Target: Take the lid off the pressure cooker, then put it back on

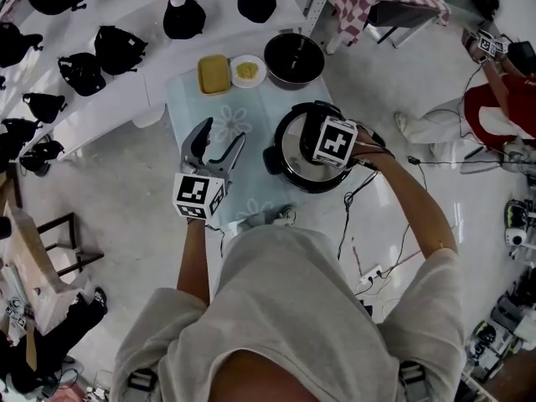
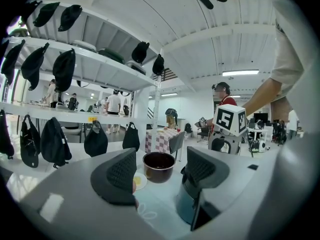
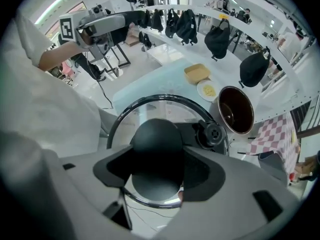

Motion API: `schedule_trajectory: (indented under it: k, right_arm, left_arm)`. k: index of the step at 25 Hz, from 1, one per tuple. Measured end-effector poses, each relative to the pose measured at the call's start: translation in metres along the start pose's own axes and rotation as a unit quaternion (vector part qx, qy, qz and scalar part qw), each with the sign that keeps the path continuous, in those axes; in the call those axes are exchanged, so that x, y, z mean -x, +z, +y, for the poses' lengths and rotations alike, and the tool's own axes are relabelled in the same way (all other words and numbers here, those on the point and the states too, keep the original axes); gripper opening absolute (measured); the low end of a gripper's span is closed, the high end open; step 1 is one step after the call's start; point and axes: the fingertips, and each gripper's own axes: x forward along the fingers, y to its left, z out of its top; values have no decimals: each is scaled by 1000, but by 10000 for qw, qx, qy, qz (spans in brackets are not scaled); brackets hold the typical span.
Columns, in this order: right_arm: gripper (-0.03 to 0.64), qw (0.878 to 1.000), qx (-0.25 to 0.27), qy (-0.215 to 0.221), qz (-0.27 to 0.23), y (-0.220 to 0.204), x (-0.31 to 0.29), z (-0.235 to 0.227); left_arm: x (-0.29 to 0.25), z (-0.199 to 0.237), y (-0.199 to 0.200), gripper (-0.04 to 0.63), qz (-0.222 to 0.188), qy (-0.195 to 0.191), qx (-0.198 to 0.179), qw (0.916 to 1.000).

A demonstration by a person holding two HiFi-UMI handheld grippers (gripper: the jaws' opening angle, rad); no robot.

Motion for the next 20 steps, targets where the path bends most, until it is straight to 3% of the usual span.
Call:
schedule_trajectory:
  k: [6, 20]
  right_arm:
    - [273, 9971, 714, 101, 258, -1, -3, 2]
    - [276, 9943, 1011, 174, 292, -8, -10, 1]
  left_arm:
    - [-1, 1, 0, 313, 33, 48, 10, 10000]
    - [1, -6, -2, 313, 52, 245, 36, 9997]
